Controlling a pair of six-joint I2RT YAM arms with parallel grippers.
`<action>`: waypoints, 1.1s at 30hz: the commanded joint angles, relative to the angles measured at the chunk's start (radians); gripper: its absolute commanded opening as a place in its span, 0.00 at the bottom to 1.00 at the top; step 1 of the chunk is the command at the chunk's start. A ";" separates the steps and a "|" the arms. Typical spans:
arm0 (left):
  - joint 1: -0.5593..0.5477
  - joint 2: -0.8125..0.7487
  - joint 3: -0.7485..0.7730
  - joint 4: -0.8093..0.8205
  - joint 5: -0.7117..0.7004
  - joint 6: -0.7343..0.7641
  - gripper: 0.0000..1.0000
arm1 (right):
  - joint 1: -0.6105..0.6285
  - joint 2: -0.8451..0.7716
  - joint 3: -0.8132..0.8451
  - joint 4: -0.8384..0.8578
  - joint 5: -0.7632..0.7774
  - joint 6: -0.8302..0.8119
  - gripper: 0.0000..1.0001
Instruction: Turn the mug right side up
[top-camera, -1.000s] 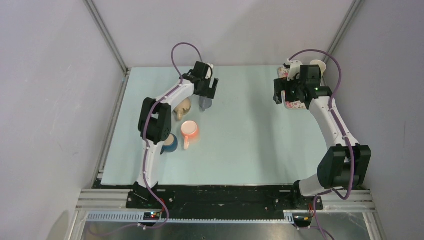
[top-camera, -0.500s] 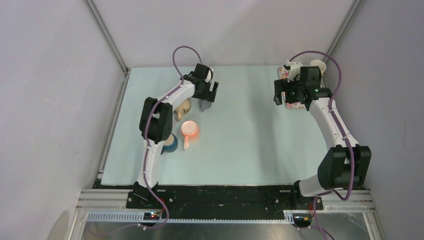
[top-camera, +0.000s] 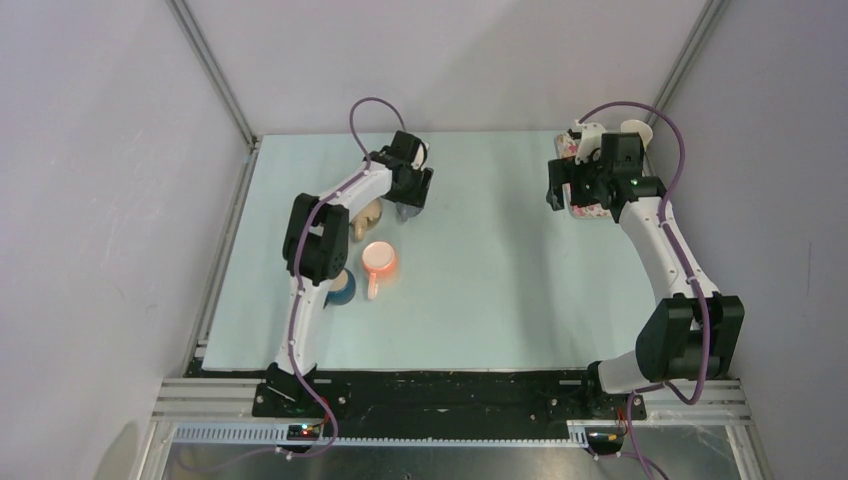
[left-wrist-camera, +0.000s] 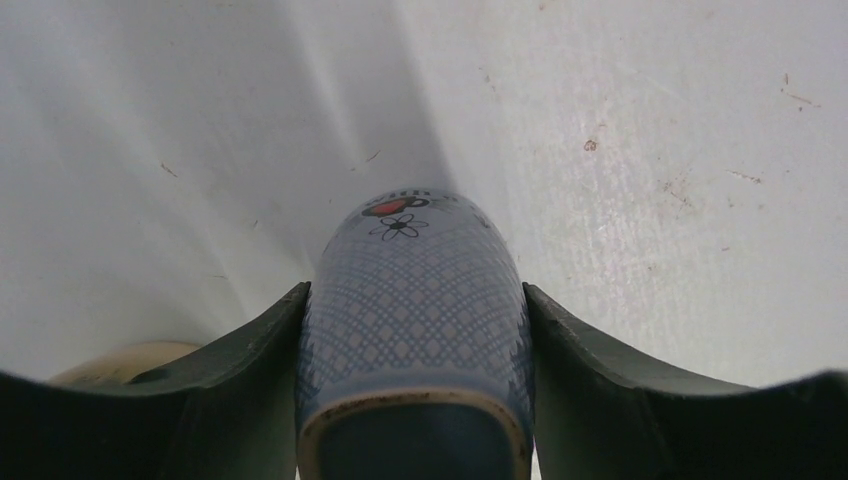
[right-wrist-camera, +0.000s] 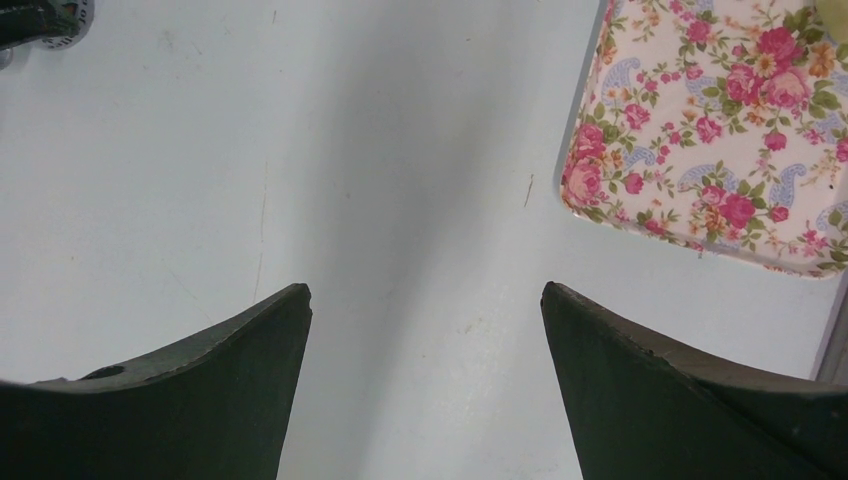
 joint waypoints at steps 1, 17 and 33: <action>-0.004 -0.015 0.068 -0.005 0.029 0.010 0.11 | 0.004 -0.036 -0.003 0.036 -0.038 0.014 0.90; 0.045 -0.244 0.325 0.068 0.646 -0.304 0.00 | 0.010 -0.016 -0.019 0.398 -0.645 0.475 0.88; 0.043 -0.463 -0.528 1.527 0.775 -1.323 0.00 | 0.070 0.074 -0.257 1.324 -0.752 1.222 0.84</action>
